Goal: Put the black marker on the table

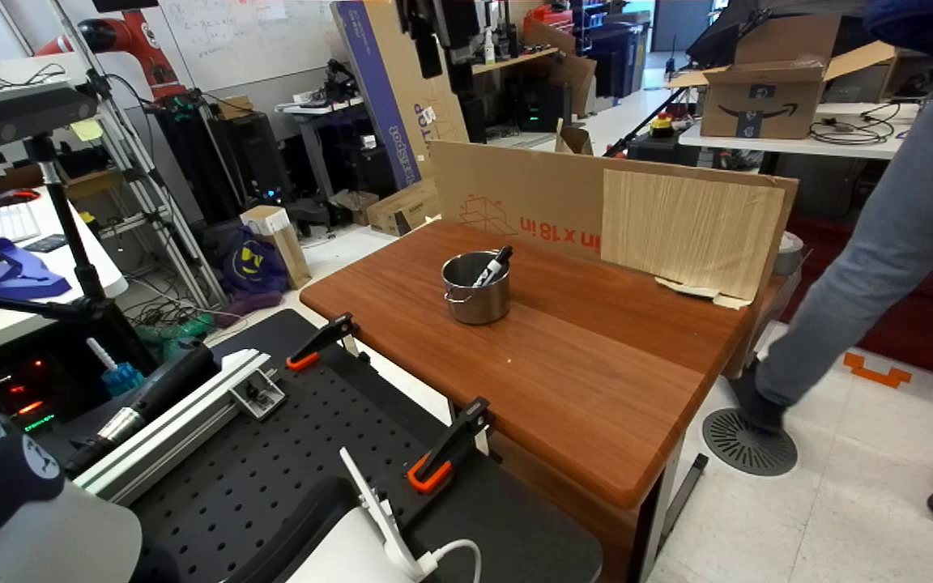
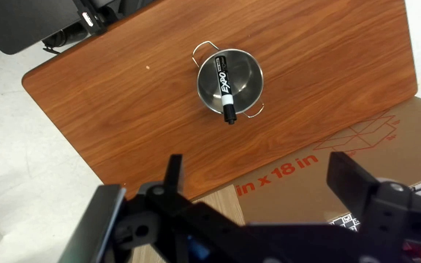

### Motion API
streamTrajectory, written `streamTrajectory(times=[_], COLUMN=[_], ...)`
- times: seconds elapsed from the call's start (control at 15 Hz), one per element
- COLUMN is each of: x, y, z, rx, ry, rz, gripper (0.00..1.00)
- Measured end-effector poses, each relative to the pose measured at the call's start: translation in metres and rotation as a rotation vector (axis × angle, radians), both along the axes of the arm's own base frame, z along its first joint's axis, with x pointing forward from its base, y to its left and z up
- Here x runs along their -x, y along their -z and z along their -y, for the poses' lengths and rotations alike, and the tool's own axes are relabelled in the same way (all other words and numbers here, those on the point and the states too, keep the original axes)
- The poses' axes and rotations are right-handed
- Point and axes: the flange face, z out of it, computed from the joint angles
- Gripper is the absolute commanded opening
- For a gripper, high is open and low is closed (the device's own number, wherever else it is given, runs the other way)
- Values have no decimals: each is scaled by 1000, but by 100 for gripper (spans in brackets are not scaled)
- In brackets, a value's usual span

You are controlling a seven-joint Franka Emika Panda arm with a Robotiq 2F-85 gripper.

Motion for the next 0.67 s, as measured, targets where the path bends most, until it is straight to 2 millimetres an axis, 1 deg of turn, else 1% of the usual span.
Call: streamTrajectory(times=[0.27,0.67], x=[-28,-55], y=[43,104], z=[6,12], rx=[-8,8], ry=[28,62], rz=[-51,-113], gripper=[100,100])
